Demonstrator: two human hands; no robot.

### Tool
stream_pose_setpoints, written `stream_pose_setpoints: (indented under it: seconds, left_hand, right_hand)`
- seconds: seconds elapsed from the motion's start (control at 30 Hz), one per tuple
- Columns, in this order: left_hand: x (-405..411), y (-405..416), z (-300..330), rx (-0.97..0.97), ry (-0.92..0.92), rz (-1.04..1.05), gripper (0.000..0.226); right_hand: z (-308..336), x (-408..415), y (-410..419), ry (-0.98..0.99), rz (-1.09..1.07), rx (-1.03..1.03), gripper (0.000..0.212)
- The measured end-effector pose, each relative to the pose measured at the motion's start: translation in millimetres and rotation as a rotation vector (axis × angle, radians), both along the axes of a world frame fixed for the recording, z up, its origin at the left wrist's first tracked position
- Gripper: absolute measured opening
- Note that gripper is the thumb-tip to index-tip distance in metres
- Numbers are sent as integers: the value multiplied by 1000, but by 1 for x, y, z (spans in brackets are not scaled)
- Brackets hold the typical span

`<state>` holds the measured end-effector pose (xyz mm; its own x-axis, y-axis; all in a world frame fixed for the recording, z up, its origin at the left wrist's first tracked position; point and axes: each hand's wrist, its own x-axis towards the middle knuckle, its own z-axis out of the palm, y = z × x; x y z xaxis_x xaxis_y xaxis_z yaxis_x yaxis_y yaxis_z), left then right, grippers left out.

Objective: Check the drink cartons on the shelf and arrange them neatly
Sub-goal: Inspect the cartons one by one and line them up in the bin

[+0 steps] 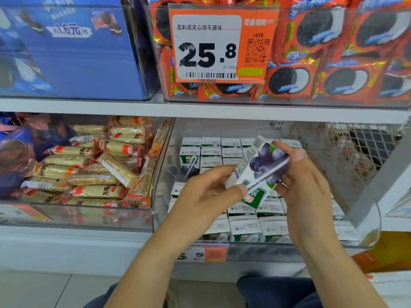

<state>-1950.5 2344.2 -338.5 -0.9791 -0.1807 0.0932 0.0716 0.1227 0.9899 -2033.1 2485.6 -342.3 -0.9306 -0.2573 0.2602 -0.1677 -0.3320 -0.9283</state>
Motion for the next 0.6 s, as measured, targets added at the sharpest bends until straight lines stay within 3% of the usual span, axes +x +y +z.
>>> stream_pose_setpoints:
  seconds: [0.33, 0.43, 0.53, 0.6]
  left_hand:
    - [-3, -3, -5, 165, -163, -79, 23]
    - [1, -2, 0, 150, -85, -39, 35]
    - [2, -4, 7, 152, 69, 204, 54]
    - [4, -10, 11, 90, 178, 325, 55]
  right_hand:
    - [1, 3, -2, 23, -89, 6, 31]
    - [0, 2, -1, -7, -58, -11, 26]
    - [-3, -3, 2, -41, 42, 4, 9]
    - [-6, -4, 3, -20, 90, 87, 20]
